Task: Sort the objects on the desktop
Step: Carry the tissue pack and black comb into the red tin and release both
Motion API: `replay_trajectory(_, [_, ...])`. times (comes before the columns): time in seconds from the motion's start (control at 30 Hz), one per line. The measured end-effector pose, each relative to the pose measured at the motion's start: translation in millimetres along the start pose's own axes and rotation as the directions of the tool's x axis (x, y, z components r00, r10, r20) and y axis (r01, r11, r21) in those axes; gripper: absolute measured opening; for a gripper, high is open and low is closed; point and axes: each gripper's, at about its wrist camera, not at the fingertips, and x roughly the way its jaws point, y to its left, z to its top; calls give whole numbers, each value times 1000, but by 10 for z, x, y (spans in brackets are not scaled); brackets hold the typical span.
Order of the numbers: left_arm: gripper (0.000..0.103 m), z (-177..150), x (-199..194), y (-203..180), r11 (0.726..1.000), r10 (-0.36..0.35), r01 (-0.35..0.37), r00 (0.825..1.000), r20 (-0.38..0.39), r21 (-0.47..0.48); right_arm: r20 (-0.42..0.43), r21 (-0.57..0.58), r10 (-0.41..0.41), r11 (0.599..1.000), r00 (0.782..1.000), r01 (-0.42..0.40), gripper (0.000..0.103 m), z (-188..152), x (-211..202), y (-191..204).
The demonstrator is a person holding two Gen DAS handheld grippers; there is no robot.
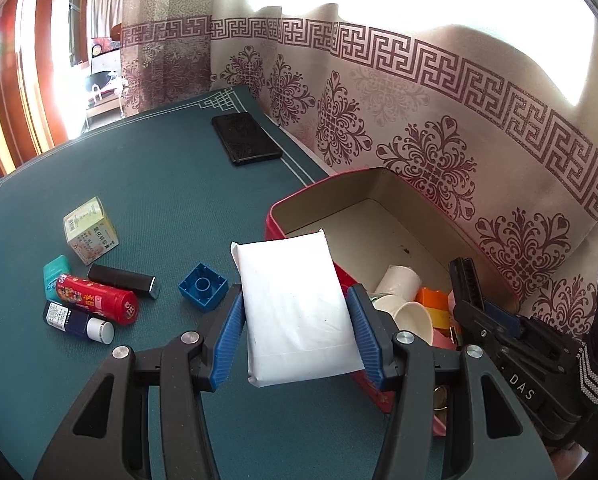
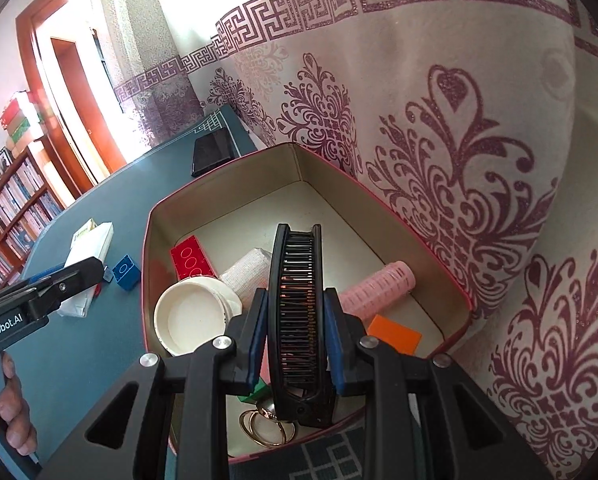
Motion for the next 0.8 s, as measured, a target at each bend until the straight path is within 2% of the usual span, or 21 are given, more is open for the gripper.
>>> replay_trajectory(0.2, [55,174,88,-210,999,-33,32,999,23,29,3,-13,-2,1000,1000,2,29,2,6,32])
replay_trajectory(0.37, [56,290,260,-300,995,-98,98,995,-1,-14,5,6,-3,1000,1000,3,30,18,10,-7])
replay_trajectory(0.43, [63,290,329,-333,994,-113,112,993,-23,-20,3,15,-2,1000,1000,2,30,21,14,-22])
replay_trajectory(0.53, [66,251,371,-353,994,-109,109,993,-34,-12,5,19,-1,1000,1000,1,32,28,16,-31])
replay_trajectory(0.63, [66,228,368,-317,995,-98,98,995,-34,-16,17,24,4,1000,1000,-5,39,33,-9,-36])
replay_trajectory(0.8, [66,216,307,-200,997,-78,77,997,-17,-30,23,21,4,1000,1000,-5,40,29,-18,-12])
